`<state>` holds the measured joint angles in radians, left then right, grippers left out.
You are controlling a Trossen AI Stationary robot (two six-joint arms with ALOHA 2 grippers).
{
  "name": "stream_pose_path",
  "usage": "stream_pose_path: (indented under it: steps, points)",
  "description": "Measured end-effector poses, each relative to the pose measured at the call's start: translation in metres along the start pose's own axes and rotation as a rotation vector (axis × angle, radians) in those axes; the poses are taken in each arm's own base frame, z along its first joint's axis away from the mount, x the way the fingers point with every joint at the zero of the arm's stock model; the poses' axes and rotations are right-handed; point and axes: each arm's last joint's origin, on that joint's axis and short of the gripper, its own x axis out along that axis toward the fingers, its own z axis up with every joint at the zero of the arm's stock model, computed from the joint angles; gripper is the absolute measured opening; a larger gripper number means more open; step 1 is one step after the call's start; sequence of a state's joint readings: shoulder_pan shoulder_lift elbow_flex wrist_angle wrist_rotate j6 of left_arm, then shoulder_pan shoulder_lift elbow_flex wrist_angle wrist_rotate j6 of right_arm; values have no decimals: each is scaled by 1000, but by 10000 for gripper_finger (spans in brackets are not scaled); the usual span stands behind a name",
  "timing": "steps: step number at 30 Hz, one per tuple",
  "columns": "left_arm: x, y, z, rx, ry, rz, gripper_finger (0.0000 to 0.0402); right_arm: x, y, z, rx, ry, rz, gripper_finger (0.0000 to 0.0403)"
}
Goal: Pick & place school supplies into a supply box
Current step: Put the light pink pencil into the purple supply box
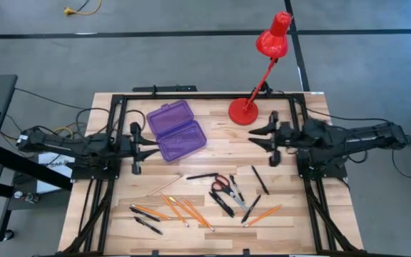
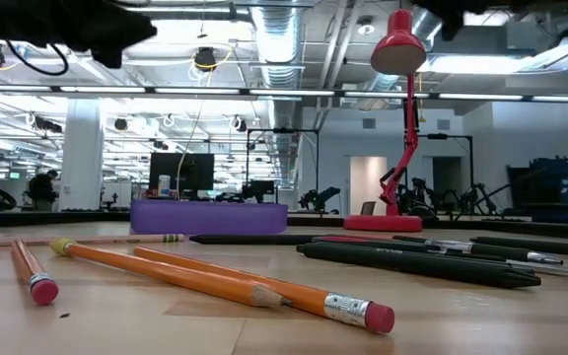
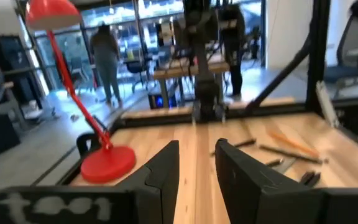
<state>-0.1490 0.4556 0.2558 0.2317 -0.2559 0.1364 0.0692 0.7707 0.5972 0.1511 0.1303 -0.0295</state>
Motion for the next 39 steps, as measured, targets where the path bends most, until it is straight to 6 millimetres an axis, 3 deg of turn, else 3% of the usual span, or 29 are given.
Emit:
stream_pose_path:
  steps: [6, 12, 15, 20, 24, 30, 39]
  points:
    - [15, -4, -16, 19, 135, 55, 93, 35, 5, 6, -32, 264, 9, 106]
    - [25, -10, -22, -26, 319, 5, 93, 56, 8, -6, -54, 430, 12, 106]
    - [33, -16, -17, -19, 422, -16, 93, 61, 9, -11, -66, 457, 12, 106]
    - [58, -25, 8, 22, 527, -22, 93, 66, 7, -17, -107, 489, -37, 106]
    - [74, -33, 20, -82, 708, 2, 93, 65, 7, -18, -89, 507, -44, 106]
    - [82, -67, -10, -171, 1014, 31, 93, 62, 9, -21, -69, 542, -42, 106]
    - [85, -104, -37, -267, 1157, 139, 93, 62, 9, -21, -69, 541, -42, 106]
